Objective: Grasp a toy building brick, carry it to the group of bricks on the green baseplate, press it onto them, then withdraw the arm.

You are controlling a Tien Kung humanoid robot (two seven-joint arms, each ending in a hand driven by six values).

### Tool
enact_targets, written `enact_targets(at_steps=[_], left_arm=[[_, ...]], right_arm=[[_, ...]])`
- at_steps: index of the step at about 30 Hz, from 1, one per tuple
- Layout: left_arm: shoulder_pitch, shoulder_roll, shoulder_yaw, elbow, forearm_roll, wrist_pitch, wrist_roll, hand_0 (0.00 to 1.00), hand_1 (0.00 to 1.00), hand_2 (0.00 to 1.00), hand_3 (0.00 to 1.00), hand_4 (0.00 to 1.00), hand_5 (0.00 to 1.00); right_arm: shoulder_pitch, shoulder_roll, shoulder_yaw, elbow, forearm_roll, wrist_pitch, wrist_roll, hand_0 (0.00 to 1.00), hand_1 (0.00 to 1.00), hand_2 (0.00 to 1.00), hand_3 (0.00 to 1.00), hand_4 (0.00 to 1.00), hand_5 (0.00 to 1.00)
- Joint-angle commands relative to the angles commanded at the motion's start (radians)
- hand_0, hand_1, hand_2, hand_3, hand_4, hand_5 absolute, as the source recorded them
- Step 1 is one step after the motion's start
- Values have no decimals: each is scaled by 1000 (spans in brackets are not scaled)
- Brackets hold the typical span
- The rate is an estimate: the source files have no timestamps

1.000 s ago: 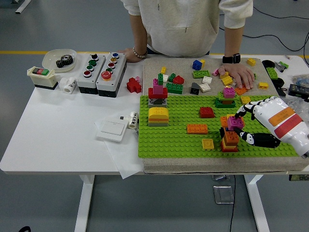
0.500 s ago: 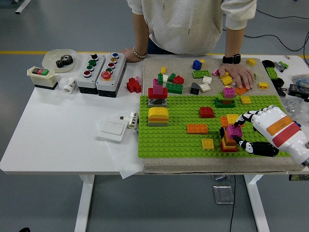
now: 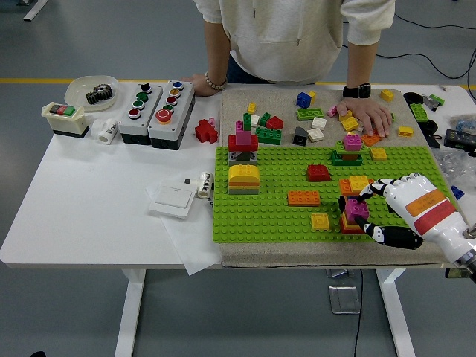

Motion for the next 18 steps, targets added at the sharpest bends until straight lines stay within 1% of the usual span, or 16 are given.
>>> enact_targets(at_steps=[1, 6, 7, 12, 13, 18], left_arm=[[0, 0, 1, 0, -1, 0, 0, 549, 612, 676, 607, 633, 733], [-1, 0, 5, 0, -10, 1, -1, 549, 612, 676, 607, 633, 733], [-1, 0, 5, 1, -10, 1, -1, 550, 612, 676, 607, 633, 733], [-3, 0, 6, 1, -12, 1, -1, 550, 612, 676, 607, 633, 733], [-3, 0, 6, 1, -13, 1, -1, 550, 611, 676, 607, 634, 733], [-4, 0, 10, 1, -18, 3, -1, 550, 611, 676, 607, 634, 733]], right_arm=[[1, 4, 1, -5, 0, -1, -1, 100, 215, 525, 528, 660, 361], [5, 10, 4, -18, 0, -3, -3, 100, 215, 525, 528, 660, 361], [6, 10, 4, -20, 0, -3, -3, 101, 213, 501, 529, 659, 363], [12, 11, 4, -24, 0, -2, -6, 101, 213, 501, 529, 659, 363], [12, 11, 4, -24, 0, -2, -6, 103, 204, 453, 529, 659, 362], [13, 10, 6, -25, 0, -2, -6, 103, 204, 453, 529, 659, 362]])
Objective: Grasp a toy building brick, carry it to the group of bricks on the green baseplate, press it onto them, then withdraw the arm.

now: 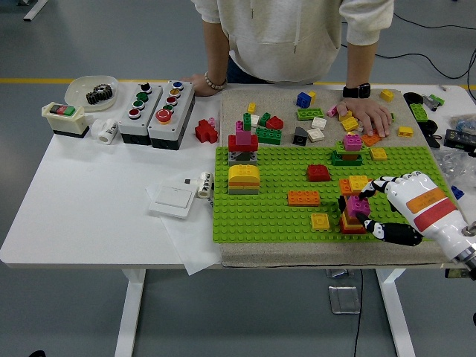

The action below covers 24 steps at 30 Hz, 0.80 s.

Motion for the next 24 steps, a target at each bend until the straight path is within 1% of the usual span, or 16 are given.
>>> enact_targets(at_steps=[1, 6, 7, 12, 13, 18, 19, 24], left_arm=[[0, 0, 1, 0, -2, 1, 0, 551, 609, 676, 607, 634, 733], [-1, 0, 0, 0, -2, 0, 0, 551, 609, 676, 607, 634, 733], [-1, 0, 0, 0, -2, 0, -1, 550, 610, 676, 607, 634, 733], [-1, 0, -1, 0, 0, -2, -1, 550, 610, 676, 607, 634, 733], [-1, 0, 0, 0, -1, -2, -1, 550, 611, 676, 607, 634, 733], [-2, -1, 1, 0, -3, 0, -2, 550, 611, 676, 607, 634, 733], [-2, -1, 2, 0, -4, 0, -2, 549, 611, 677, 607, 634, 733], [-2, -1, 3, 0, -5, 1, -1, 549, 611, 677, 607, 634, 733]], right_arm=[[0, 0, 1, 1, 0, 0, 0, 101, 200, 422, 530, 657, 365], [1, 1, 3, 0, 0, -2, 0, 101, 200, 422, 530, 657, 365], [2, 3, 2, -2, 0, -2, 0, 100, 197, 385, 528, 652, 370], [6, 7, -3, -10, 0, -2, 0, 100, 197, 385, 528, 652, 370], [7, 8, -3, -11, 0, -3, 1, 100, 191, 355, 528, 648, 377], [10, 10, -5, -17, 0, -4, 1, 100, 191, 355, 528, 648, 377], [10, 10, -5, -17, 0, -4, 1, 98, 178, 290, 531, 629, 386], [13, 12, -7, -22, 0, -7, 2, 98, 178, 290, 531, 629, 386]])
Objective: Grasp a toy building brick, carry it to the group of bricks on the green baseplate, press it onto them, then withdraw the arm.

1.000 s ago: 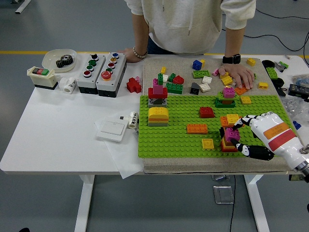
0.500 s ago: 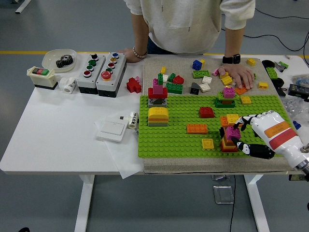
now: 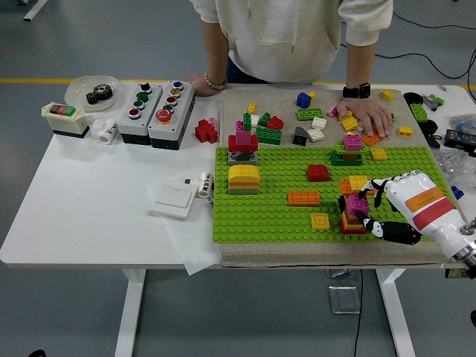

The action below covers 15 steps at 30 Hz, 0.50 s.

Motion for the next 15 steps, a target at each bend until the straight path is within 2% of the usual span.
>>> enact_targets(at_steps=[1, 8, 15], left_arm=[[0, 0, 0, 0, 0, 0, 0, 549, 608, 676, 607, 634, 733], [-1, 1, 1, 0, 0, -1, 0, 550, 610, 676, 607, 634, 733], [-2, 0, 0, 0, 0, -1, 0, 550, 609, 676, 607, 633, 733]], right_arm=[[0, 0, 0, 0, 0, 0, 0, 95, 138, 235, 531, 612, 396], [2, -1, 6, -9, 0, -14, 9, 96, 131, 209, 530, 596, 402], [10, -1, 1, -38, 0, -53, 45, 100, 135, 202, 529, 586, 403]])
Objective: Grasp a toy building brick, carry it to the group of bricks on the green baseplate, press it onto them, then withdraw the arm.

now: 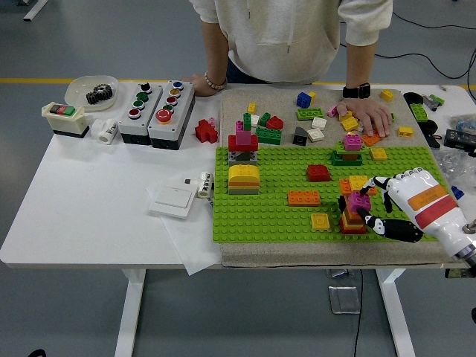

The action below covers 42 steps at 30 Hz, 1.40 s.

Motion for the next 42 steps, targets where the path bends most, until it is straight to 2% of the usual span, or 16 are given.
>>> enact_targets(at_steps=[13, 22, 35, 38, 42], left_arm=[[1, -3, -5, -1, 6, -2, -1, 549, 611, 678, 607, 633, 733], [4, -6, -11, -2, 16, -5, -5, 549, 615, 677, 607, 633, 733], [8, -10, -20, -4, 31, -9, -8, 549, 613, 678, 607, 633, 733], [9, -10, -21, -5, 34, -10, -9, 549, 613, 678, 607, 633, 733], [8, -11, -21, -6, 35, -11, -9, 547, 615, 677, 607, 633, 733]], right_arm=[[26, -18, -25, -70, 0, -91, 113, 118, 143, 207, 525, 584, 401], [57, -29, -67, -117, 0, -149, 154, 128, 147, 213, 524, 577, 397], [108, -29, -124, -231, 0, -273, 224, 137, 154, 216, 522, 558, 391], [117, -29, -132, -250, 0, -291, 238, 137, 154, 216, 522, 558, 391], [131, -32, -144, -271, 0, -291, 250, 138, 155, 220, 525, 552, 392]])
